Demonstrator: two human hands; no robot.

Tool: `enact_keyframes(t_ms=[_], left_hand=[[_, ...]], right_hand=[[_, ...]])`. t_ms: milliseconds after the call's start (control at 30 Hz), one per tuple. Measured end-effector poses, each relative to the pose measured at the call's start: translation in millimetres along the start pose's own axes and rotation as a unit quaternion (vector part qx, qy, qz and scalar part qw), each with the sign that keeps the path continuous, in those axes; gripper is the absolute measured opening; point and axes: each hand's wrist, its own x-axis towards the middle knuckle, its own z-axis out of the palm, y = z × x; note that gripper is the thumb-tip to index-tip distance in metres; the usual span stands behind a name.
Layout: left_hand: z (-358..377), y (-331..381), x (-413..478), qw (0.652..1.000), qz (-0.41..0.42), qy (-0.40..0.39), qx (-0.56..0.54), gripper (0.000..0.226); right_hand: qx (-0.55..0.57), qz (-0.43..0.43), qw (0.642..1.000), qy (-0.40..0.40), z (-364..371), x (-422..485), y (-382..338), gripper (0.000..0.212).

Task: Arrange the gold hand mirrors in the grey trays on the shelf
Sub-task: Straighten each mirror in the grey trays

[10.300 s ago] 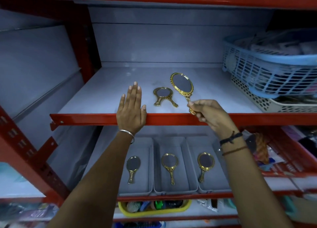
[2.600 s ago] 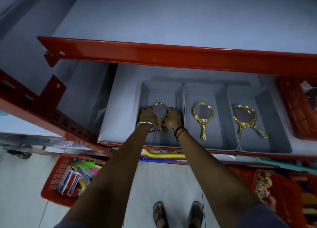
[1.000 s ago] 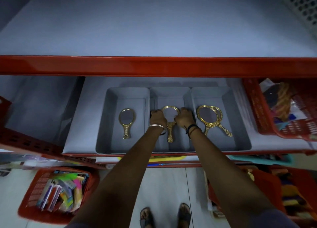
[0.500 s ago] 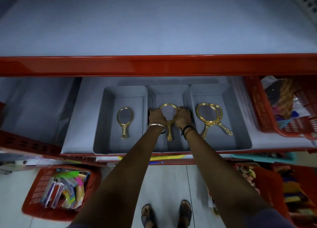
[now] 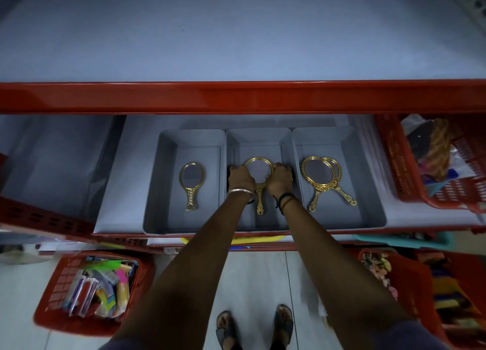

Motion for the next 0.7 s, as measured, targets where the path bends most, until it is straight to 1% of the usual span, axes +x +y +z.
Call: enact_keyframes(t_ms=[133,233,300,367,467,500,567,633,700], left_hand=[[-1.7,0.7,-1.7,1.000,0.002,-0.005,0.009,0.032],[-3.8,2.2,-3.5,1.000,0.002,-0.006,0.010,0.030],[-7.7,4.7,-5.9,1.000,0.001,0.006,0.015,0.029],[-12.1,11.6,-10.8,0.999,0.014,0.033,0.020,0.030],[-18.9,28.8,-19.2,0.994,0.064,0.086,0.022,0.030],[-19.4,35.4,-21.2,0.992,0.087,0.091,0.019,0.030],[-15.1,51.8,-26.1,0.987,0.135,0.080,0.011,0.031],[-5.5,68.0,-33.8,0.984,0.170,0.060,-0.008,0.031],[9.9,83.6,-43.3,0.980,0.198,0.030,-0.018,0.031]], right_hand=[[-0.001,0.003,1.000,-0.005,-2.7,-1.3,-1.4,0.038],[0.003,0.007,1.000,-0.007,-6.9,-4.2,-3.0,0.033],[0.005,0.008,1.000,-0.006,-12.0,-5.9,-3.7,0.032],[0.024,-0.023,0.999,0.007,-24.5,-8.3,-5.1,0.030],[0.056,-0.098,0.993,0.043,-57.4,-12.6,-3.0,0.018],[0.063,-0.110,0.990,0.056,-70.3,-14.6,0.6,0.018],[0.064,-0.111,0.988,0.088,-95.4,-15.8,16.1,0.017],[0.036,-0.088,0.989,0.110,-113.5,-9.3,40.7,0.018],[-0.032,-0.051,0.995,0.083,-124.1,1.1,67.8,0.023]])
